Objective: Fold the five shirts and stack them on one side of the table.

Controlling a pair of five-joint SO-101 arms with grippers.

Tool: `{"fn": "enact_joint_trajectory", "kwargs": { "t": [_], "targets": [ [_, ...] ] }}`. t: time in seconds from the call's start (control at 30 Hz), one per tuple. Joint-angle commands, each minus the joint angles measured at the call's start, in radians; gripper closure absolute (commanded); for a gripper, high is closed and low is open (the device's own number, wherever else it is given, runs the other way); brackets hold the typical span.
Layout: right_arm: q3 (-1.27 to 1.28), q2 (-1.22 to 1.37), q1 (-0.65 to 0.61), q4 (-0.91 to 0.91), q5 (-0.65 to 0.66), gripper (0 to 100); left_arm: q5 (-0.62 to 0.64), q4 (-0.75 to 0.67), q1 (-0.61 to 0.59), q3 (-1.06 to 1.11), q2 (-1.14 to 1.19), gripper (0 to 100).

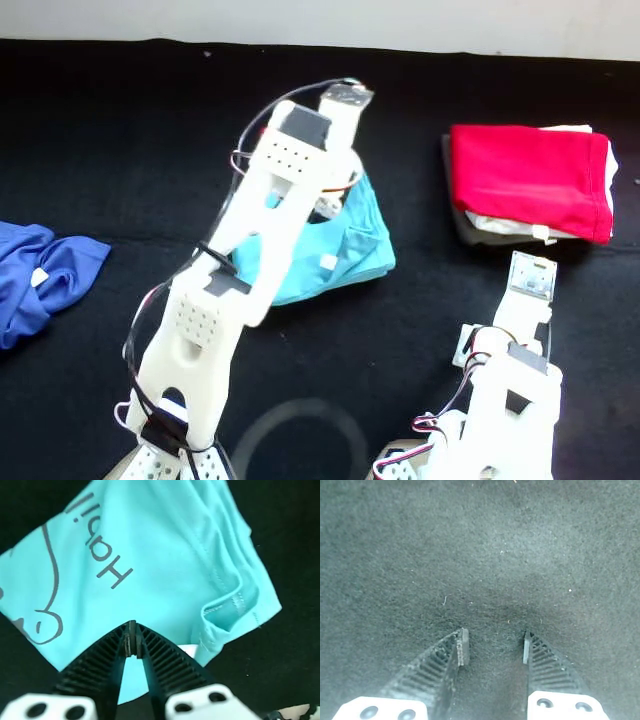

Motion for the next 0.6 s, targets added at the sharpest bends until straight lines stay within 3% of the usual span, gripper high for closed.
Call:
{"fn": "enact_joint_trajectory", "kwargs": {
  "t": [0.0, 0.33, 0.57],
  "targets": [
    [0.012, -0.001, 0.001, -0.024, 0.003, 81.5, 0.006, -0.002, 0.045, 0.001, 0.035, 99],
    [0.012, -0.001, 0.001, -0.024, 0.003, 81.5, 0.008, 0.014, 0.26, 0.002, -0.018, 99],
    [0.016, -0.001, 0.001, -0.039, 0.003, 81.5, 0.003, 0.018, 0.223, -0.002, -0.039, 99]
  ]
}}
